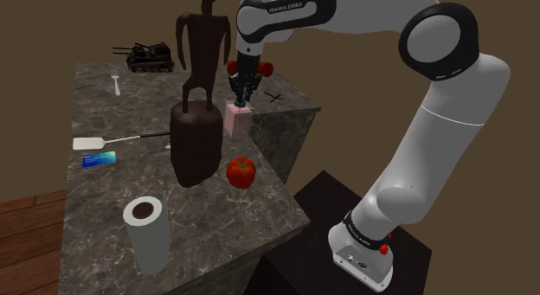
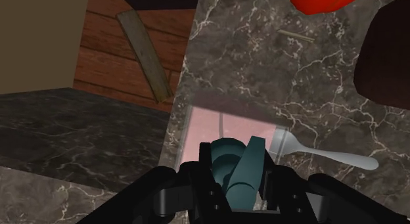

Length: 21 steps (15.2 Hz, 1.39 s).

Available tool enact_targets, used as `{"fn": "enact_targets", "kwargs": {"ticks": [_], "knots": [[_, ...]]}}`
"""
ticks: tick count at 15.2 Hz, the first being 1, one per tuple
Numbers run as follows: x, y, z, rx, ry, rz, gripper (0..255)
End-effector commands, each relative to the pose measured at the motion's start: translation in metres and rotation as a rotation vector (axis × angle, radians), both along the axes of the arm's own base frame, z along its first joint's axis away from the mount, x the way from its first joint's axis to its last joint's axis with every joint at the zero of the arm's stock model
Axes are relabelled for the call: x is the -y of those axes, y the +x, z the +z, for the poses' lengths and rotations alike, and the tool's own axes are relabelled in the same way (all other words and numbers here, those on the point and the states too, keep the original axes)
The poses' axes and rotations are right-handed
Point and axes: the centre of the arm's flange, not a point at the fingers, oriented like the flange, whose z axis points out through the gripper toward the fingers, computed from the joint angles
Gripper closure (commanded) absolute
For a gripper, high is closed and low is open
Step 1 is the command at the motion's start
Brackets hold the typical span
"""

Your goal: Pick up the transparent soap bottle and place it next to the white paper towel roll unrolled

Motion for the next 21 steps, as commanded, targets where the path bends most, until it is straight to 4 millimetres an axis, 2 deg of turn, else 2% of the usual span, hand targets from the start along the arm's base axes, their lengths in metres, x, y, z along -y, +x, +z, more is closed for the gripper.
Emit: {"fn": "enact_targets", "kwargs": {"ticks": [1, 21], "knots": [[0.0, -0.001, 0.011, 0.0, 0.0, 0.0, 255], [0.0, -0.001, 0.116, 0.0, 0.0, 0.0, 255]]}}
